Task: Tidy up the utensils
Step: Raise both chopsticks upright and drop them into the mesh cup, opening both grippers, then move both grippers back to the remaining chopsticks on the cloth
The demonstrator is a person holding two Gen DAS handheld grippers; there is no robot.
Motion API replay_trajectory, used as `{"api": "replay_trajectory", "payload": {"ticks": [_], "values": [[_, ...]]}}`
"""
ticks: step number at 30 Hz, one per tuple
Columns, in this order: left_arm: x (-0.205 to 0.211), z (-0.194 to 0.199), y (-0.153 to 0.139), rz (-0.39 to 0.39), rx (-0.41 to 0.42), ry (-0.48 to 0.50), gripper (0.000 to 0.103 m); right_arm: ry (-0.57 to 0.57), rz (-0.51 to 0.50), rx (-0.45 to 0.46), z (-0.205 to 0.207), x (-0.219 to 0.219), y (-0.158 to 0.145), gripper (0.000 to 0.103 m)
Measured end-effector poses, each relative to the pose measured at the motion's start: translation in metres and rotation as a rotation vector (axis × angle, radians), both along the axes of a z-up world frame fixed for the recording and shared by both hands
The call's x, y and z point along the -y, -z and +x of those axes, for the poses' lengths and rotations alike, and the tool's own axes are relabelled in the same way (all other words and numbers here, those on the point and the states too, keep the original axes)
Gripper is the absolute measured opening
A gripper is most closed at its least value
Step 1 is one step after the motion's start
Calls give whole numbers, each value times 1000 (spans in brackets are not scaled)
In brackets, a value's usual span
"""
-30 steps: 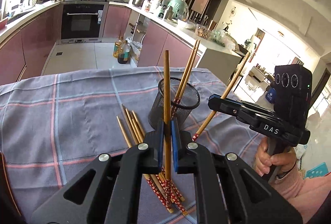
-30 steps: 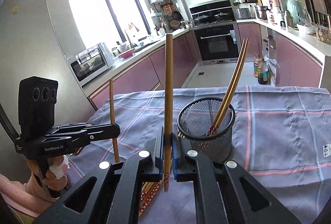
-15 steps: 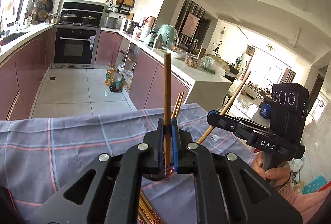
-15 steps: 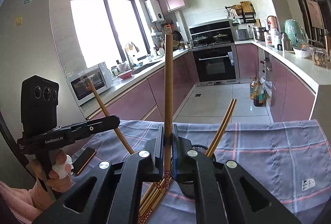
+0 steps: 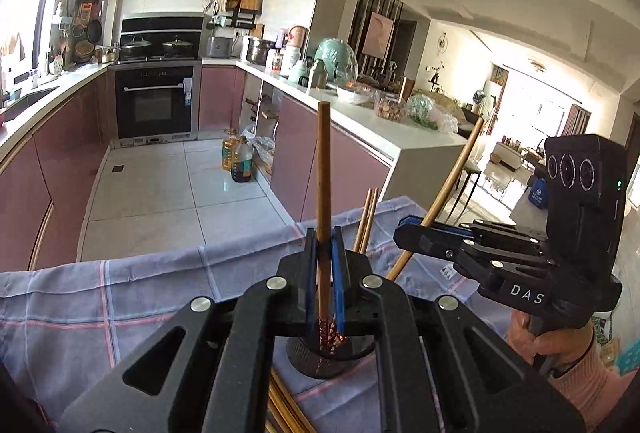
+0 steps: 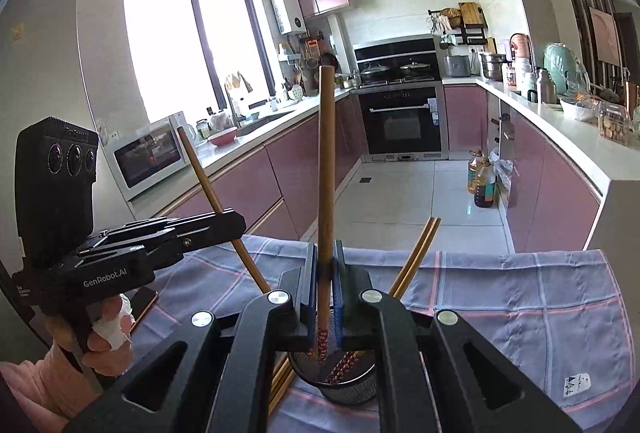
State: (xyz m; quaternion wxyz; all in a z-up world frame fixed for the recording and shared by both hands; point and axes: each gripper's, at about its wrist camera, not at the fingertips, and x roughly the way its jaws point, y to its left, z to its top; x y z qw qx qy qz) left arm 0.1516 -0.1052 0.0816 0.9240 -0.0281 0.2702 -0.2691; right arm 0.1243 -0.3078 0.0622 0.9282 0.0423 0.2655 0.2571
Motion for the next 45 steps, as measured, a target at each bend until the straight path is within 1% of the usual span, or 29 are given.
{"api": "replay_trajectory", "payload": {"ticks": [6,8,11,13,14,17,19,21,23,26,29,31,32,34,41,45], "values": [[12,18,38,72,-98,20,8,-17,-60,-116,20,-15,32,6],[14,25,50,88,-126,21,8,-10,-73,-143,25,-19,42,8],[14,31,61,88,-151,14,8,7,-69,-156,28,-19,50,9],[14,31,64,84,-149,8,8,15,-55,-143,25,-17,49,10],[12,30,64,79,-147,11,11,21,-53,-132,22,-16,48,14],[8,28,66,80,-146,4,18,51,-63,-94,11,-9,44,23],[6,28,70,80,-158,2,20,77,-62,-82,4,-3,44,26],[4,29,77,80,-173,3,21,100,-56,-85,0,4,48,30],[3,30,83,76,-190,7,21,113,-42,-119,0,11,56,35],[3,32,92,64,-220,18,21,97,-8,-191,9,15,73,35],[4,32,100,59,-244,37,21,59,22,-234,17,11,83,35],[5,31,104,54,-254,51,21,50,22,-236,20,6,86,35],[5,29,106,54,-256,52,24,46,21,-237,21,3,87,35],[3,28,107,48,-257,53,27,35,18,-241,24,-1,88,35],[-2,20,109,28,-264,44,27,10,10,-238,28,-7,90,35],[-4,20,111,29,-268,26,27,22,17,-233,26,-4,88,34]]}}
